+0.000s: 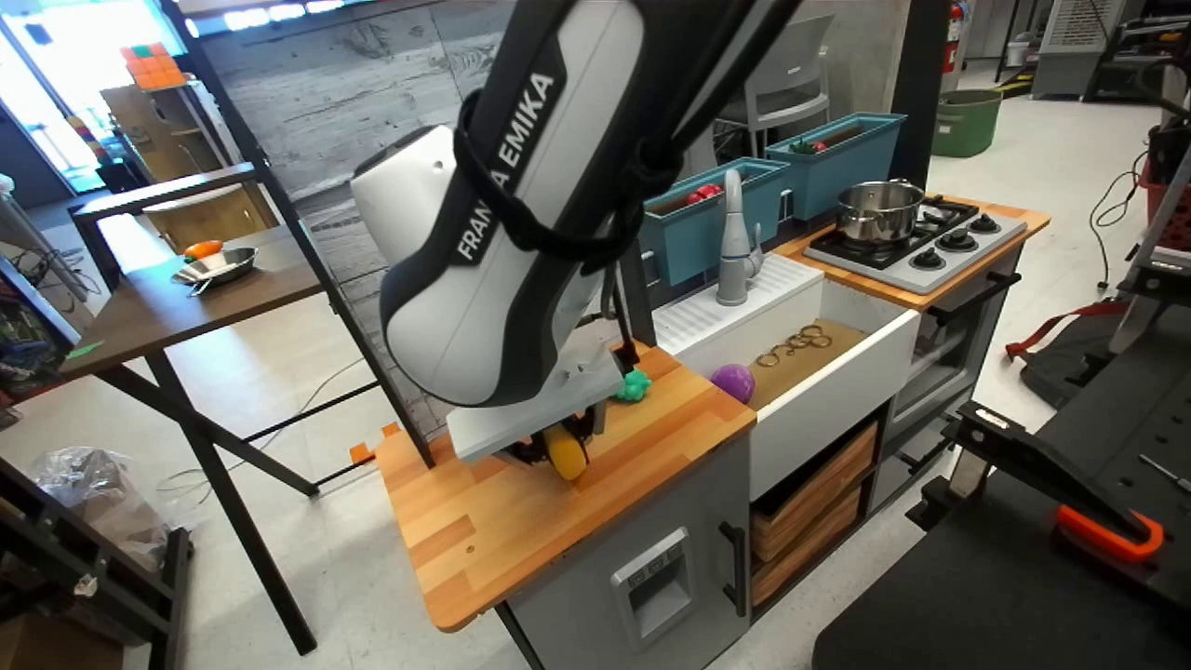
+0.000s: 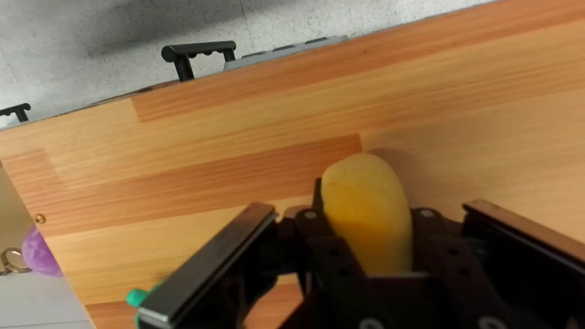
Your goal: Move the orange plushie away from you
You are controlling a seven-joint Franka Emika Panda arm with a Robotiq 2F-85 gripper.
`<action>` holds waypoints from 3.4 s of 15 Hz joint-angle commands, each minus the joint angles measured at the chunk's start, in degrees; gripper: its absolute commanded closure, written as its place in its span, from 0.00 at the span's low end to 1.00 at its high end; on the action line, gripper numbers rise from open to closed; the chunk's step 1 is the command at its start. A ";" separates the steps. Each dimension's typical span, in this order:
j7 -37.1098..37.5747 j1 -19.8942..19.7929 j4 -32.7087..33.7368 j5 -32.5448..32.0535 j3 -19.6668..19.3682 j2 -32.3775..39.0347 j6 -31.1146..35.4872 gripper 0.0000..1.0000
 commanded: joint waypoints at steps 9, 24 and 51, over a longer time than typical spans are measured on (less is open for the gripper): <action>5.70 2.38 19.27 0.11 -3.87 11.35 -1.40 0.94; 16.04 5.50 21.51 -4.82 -9.47 13.08 -0.33 0.20; -17.67 -6.69 -4.23 3.84 6.29 -13.43 -21.33 0.00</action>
